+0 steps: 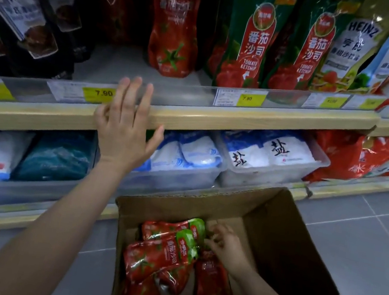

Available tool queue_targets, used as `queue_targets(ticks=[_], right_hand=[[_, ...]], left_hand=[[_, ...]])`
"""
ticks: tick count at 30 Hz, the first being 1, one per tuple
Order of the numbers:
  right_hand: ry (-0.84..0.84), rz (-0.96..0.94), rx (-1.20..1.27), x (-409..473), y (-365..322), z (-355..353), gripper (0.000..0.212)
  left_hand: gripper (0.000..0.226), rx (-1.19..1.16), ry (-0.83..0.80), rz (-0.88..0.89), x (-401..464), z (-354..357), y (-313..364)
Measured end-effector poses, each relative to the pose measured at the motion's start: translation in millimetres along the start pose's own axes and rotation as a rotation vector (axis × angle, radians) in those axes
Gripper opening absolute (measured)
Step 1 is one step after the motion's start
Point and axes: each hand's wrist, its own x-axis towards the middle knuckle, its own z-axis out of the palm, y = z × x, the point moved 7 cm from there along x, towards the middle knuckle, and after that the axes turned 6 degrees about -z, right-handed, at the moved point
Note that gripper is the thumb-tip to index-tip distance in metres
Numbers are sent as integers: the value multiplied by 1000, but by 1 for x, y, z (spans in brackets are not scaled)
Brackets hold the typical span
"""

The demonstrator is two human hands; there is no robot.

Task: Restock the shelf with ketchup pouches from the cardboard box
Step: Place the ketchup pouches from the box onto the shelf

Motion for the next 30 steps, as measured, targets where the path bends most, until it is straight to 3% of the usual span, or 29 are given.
queue_targets(ticks=[3,6,10,15,16,23,27,30], right_hand=[[-230,110,10,8,9,28,43],[-352,187,2,12,17,50,49],[-383,236,44,16,32,60,40],[-486,215,37,8,26,62,15],[-489,200,46,7,22,61,7],[-324,130,254,4,-26,29,3],[-309,5,192,4,-70,12,17],[-304,-99,113,-2,-101,-8,11]], left_hand=[[65,-5,2,4,2,-1,1],[64,5,0,-12,2,-2,1],[64,18,10,-18,1,-2,2],[65,27,14,-17,1,-2,1],[65,32,13,-16,1,-2,1],[68,2,-116,-24,3,-3,1],[72,-39,-303,-53,3,-7,0],[77,-95,-420,-47,3,-14,0]])
